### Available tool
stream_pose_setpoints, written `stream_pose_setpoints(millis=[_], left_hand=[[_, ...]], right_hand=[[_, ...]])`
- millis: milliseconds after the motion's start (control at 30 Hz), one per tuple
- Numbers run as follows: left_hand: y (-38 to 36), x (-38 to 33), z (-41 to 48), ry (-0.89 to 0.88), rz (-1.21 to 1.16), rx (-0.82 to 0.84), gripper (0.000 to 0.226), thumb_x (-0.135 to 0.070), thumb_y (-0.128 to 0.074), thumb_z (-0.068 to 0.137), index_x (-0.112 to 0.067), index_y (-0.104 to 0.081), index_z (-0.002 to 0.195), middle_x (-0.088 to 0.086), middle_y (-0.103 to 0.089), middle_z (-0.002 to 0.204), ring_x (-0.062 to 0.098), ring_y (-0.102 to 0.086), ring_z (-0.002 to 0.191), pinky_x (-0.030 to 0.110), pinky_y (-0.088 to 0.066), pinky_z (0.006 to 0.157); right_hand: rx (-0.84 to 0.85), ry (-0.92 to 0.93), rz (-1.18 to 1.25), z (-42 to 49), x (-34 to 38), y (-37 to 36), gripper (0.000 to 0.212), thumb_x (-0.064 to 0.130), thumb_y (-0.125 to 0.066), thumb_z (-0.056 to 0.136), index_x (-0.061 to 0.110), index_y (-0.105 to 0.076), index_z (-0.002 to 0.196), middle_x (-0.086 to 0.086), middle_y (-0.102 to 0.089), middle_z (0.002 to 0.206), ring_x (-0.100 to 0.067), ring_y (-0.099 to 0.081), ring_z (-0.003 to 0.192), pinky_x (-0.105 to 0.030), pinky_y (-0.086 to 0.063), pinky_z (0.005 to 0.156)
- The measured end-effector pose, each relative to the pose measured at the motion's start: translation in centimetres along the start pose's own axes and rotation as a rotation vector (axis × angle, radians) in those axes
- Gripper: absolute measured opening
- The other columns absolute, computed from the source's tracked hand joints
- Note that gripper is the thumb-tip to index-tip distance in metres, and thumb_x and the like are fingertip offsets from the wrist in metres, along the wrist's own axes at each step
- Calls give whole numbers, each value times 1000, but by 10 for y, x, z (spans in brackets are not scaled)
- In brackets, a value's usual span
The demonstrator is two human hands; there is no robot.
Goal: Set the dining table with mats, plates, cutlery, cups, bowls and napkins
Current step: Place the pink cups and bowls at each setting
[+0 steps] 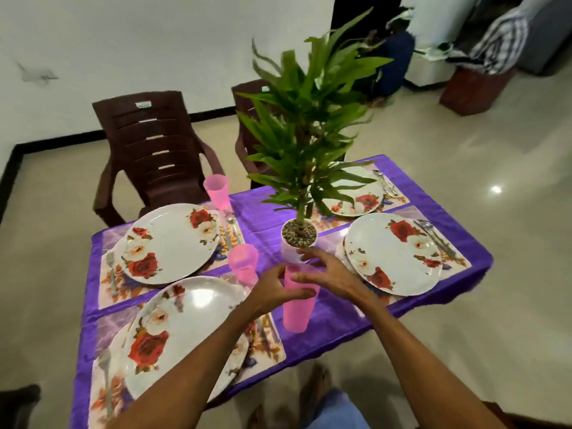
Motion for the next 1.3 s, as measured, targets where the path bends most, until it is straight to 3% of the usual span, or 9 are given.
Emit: stream_pose_setpoints(millis=[133,200,267,367,500,800,967,1100,1300], left_hand=[[-43,-29,44,-50,35,12,71,-56,-92,49,-27,-66,108,-6,-74,101,11,-68,90,41,-57,87],[-60,-37,68,-63,51,2,70,-57,-92,47,-30,-66,106,-8,-73,97,11,-67,86,37,-57,83],[-79,-44,96,-40,49,-22,73,-61,-92,45,-32,-66,106,-5,-73,98,22,-68,89,44,-58,84],[-109,-55,135,-21,26,-63,71,-60,-92,43,-27,-67,101,-6,-72,91,14,-64,81,38,-55,77],[-149,-78,176,8,41,-101,69,-57,-93,46,-27,-69,103,-4,-75,99,16,-68,88,46,-56,84],[-191,-126,229,-23,59,-74,77,-64,-87,53,-27,-64,117,-9,-70,112,13,-66,101,33,-60,80],[-199,-135,249,-27,0,-61,83,-64,-87,55,-26,-62,125,-6,-70,115,17,-68,102,42,-62,79],[-209,-132,255,4,58,-89,89,-66,-86,51,-24,-61,125,-6,-66,118,14,-65,103,40,-61,81],[-212,-121,272,98,20,-267,77,-67,-86,45,-31,-64,110,-8,-65,111,16,-66,95,27,-59,64]], right_hand=[[-13,10,-63,-2,-16,60,69,43,-88,68,28,-61,130,6,-67,120,-11,-64,108,-32,-55,94],[-16,4,-59,3,-27,90,69,45,-88,68,30,-61,130,7,-66,120,-11,-65,106,-33,-57,90],[-22,2,-35,14,-40,125,67,42,-90,67,33,-61,127,7,-67,115,-13,-67,100,-32,-59,85],[-9,8,-41,34,-60,174,69,38,-91,66,32,-60,127,6,-68,110,-14,-67,96,-35,-59,85],[4,1,-29,46,-80,234,63,38,-89,70,34,-60,126,8,-68,109,-10,-65,99,-30,-57,85],[3,-1,-54,75,-93,313,65,38,-89,71,30,-59,127,7,-68,109,-12,-60,105,-25,-52,84],[-11,27,-8,79,-83,337,54,27,-87,75,44,-58,117,14,-64,110,-5,-61,101,-18,-51,80],[-167,30,169,88,-87,386,57,40,-88,70,28,-65,121,0,-69,111,-20,-65,107,-33,-57,85],[-332,93,61,123,-108,471,72,38,-94,60,25,-63,124,0,-67,112,-18,-61,102,-31,-54,83]])
Point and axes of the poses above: each hand's wrist, its own z-axis towards the middle knuckle, its own y-axis out of the back of the hand, x = y × z, the point moved 9 cm from there along z, towards the middle knuckle
